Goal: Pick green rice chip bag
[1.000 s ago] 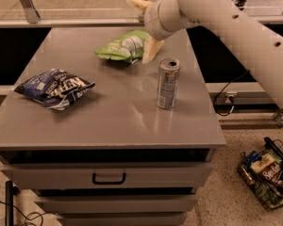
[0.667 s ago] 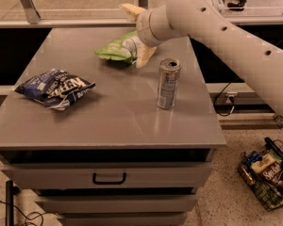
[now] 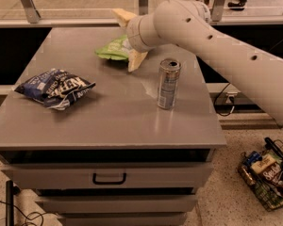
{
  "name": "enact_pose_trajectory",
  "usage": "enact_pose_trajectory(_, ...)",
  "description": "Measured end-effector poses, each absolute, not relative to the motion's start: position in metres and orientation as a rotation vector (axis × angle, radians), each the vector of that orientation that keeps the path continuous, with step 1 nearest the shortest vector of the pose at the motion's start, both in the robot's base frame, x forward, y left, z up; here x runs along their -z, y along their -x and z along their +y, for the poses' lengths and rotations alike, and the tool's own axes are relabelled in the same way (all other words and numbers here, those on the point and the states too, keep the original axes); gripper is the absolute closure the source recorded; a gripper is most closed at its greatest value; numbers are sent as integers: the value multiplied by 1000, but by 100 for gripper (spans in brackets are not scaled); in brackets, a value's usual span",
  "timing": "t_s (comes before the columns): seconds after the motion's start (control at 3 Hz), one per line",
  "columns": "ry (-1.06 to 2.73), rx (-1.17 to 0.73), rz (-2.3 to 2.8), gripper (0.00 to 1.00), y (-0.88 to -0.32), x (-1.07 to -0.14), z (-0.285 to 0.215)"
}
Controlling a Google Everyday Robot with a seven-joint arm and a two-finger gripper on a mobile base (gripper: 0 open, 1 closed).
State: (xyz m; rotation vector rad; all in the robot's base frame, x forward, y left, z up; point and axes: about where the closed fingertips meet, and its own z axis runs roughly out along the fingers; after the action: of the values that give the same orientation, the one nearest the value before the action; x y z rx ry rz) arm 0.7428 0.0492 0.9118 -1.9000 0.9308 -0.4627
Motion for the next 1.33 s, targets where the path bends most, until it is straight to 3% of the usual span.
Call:
enact_pose_trajectory(0.33,1904,462,947,11,-744,-905,54)
enact_pose_trajectory(1.33,1911,448,986,80,-750,-891,57)
